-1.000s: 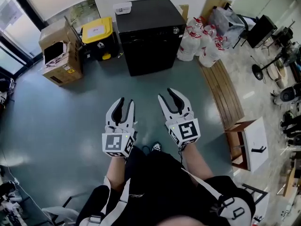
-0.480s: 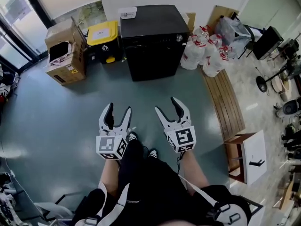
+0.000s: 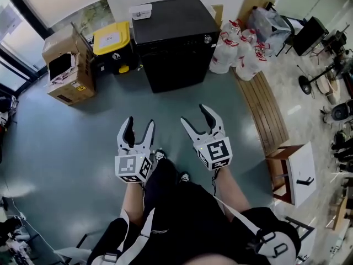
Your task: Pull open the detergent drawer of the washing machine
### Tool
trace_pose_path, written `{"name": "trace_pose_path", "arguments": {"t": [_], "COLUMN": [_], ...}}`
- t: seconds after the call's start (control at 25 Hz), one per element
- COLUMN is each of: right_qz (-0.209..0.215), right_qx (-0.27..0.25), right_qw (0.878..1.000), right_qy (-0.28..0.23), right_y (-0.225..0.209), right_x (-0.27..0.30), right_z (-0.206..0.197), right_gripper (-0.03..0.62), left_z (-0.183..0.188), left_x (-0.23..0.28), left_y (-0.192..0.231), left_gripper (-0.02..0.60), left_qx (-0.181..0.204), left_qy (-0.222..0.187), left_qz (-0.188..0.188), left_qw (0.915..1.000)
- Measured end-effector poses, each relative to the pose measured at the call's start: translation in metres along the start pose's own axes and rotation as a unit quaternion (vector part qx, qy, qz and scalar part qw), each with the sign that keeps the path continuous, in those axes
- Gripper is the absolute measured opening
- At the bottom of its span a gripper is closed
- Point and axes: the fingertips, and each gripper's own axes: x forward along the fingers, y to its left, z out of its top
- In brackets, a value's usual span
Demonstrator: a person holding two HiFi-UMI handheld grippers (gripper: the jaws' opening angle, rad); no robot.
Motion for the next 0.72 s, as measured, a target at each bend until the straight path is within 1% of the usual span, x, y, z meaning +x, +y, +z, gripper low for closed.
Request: {"name": "trace_pose_path", "arguments": {"t": [0.2, 0.48, 0.6, 0.72], "right_qz": [-0.004, -0.034, -0.037, -0.034], "right_qx": [-0.002, -0.002, -0.003, -0.002], "right_qw": [1.0, 0.999, 0.999, 0.999], "right_qy": [0.006, 0.002, 0.006, 0.011], "right_y": [-0.012, -0.018, -0.013, -0.006], "right_x": [0.055, 0.128, 0.154, 0.174], "right_z": [0.013, 0.037, 0.038, 0.036], "right_gripper": [0.304, 0.304, 0.304, 0.304], "left_z": [0.016, 0.039, 0.043, 0.037], "left_x": [0.046, 0.095, 0.107, 0.115], "left_y": [0.036, 0.092, 0.116, 0.135], "left_gripper": [0.295, 0.295, 0.295, 0.295], "left_qx": [-0.002, 0.016, 0.009, -0.002], "left_qy": [-0.008, -0.007, -0.009, -0.001], "left_qz": [-0.016, -0.052, -0.057, -0.056], "left_qw": [0.9998, 0.9985, 0.9983, 0.9984]}}
